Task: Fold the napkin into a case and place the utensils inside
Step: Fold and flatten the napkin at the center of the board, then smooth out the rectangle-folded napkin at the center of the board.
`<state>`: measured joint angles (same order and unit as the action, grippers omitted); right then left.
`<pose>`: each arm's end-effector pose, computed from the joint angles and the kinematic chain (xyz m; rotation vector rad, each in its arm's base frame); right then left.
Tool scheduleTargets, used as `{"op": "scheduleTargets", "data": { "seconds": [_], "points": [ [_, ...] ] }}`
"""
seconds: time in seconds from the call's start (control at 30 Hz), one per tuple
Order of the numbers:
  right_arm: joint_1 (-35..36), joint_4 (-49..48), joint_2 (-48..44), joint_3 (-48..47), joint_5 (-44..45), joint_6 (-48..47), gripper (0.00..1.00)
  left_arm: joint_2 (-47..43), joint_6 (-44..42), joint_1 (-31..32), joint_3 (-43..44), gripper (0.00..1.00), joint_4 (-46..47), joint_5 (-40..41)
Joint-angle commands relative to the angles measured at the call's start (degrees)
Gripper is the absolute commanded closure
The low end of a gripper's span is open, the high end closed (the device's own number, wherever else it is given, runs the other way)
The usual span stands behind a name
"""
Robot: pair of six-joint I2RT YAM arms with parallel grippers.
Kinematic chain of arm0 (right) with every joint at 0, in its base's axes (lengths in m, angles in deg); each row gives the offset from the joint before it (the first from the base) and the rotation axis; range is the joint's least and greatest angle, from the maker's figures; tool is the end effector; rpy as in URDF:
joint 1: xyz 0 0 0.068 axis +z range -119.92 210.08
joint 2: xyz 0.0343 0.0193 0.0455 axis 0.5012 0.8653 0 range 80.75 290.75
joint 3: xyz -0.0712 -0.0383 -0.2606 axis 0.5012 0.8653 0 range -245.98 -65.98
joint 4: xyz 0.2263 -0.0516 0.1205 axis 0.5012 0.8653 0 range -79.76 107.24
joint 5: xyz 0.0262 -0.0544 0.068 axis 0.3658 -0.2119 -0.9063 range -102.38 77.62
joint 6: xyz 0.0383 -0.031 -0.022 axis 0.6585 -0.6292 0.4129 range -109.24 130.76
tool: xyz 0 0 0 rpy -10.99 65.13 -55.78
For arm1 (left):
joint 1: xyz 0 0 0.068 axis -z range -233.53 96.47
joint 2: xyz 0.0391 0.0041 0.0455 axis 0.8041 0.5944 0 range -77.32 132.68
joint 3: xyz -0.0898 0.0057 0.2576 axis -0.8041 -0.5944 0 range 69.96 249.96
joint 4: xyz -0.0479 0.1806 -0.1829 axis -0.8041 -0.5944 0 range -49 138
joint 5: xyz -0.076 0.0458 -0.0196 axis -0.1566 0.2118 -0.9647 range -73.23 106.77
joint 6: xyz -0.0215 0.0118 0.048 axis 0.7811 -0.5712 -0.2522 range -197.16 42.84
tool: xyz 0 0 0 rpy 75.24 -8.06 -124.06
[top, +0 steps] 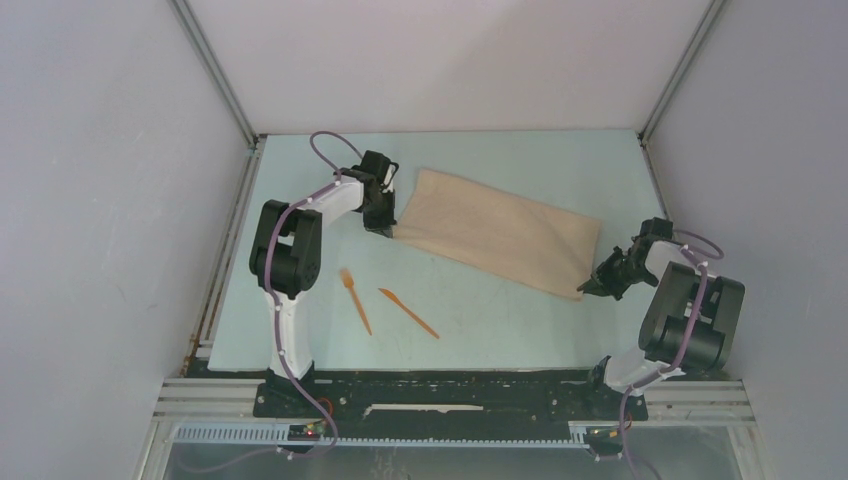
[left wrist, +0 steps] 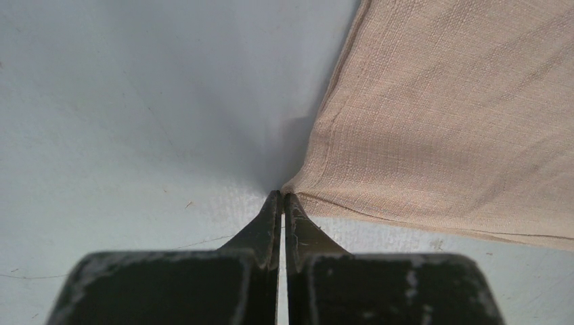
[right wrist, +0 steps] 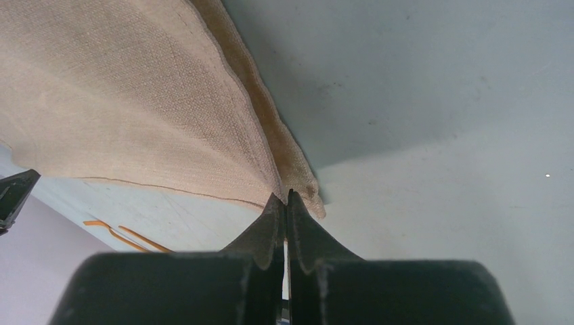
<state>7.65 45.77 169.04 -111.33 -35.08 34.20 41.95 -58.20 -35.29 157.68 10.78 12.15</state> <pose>0.2398 -0.0842 0.1497 1.0719 2.6836 0.5825 0.4065 -0.1370 0.1647 0.0035 2.8030 -0.2748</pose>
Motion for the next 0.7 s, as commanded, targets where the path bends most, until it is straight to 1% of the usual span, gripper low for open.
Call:
{"op": "scheduleTargets", "data": {
  "seconds": [0.0, 0.03, 0.1, 0.17, 0.2, 0.27, 0.33, 0.4, 0.47, 0.5, 0.6, 0.67],
  "points": [
    [-0.34, 0.25, -2.31, 0.91, 2.07, 0.44, 0.98, 1.28, -1.66, -0.04, 1.7, 1.0, -1.05, 2.77],
    [-0.33, -0.05, -2.02, 1.26, 2.27, 0.52, 0.95, 1.24, -1.58, -0.05, 1.85, 1.0, -1.1, 2.89],
    [-0.25, -0.41, -1.7, 2.02, 2.34, 0.79, 0.88, 0.84, -1.31, -0.02, 2.28, 0.96, -1.73, 3.48],
    [-0.16, -0.18, -3.34, 2.48, 3.26, 1.42, 0.83, -0.16, -0.81, 0.0, 2.3, 0.89, -2.17, 3.26],
    [-0.07, 0.09, -5.18, 2.47, 3.94, 1.95, 0.8, -0.99, -0.63, -0.04, 2.11, 0.83, -2.31, 2.93],
    [0.67, 1.06, -10.23, 2.26, 6.58, 3.21, 0.73, -3.12, -0.15, 0.04, 1.11, 0.73, -2.25, 2.84],
    [1.21, 2.76, -14.67, 1.13, 8.62, 3.52, 0.67, -5.53, 0.12, 0.04, 0.28, 0.65, -2.63, 3.37],
    [1.78, 4.83, -17.42, -0.22, 9.78, 2.96, 0.65, -7.82, -0.03, 0.04, 0.04, 0.62, -3.21, 3.72],
    [3.17, 4.18, -18.89, -0.83, 9.02, 1.8, 0.6, -10.03, -0.03, 0.06, 0.12, 0.59, -3.37, 3.72],
    [4.02, 4.26, -18.82, -1.18, 8.88, 1.82, 0.57, -10.58, 0.02, 0.13, 0.46, 0.58, -3.39, 2.42],
    [7.1, 4.79, -15.85, -1.5, 8.31, 1.99, 0.57, -11.19, 1.24, 0.28, 2.13, 0.57, -3.7, -1.79],
    [7.86, 4.02, -14.98, -0.77, 7.64, 2.11, 0.57, -10.68, 1.94, 0.51, 2.76, 0.57, -3.37, -3.69]
  ]
}}
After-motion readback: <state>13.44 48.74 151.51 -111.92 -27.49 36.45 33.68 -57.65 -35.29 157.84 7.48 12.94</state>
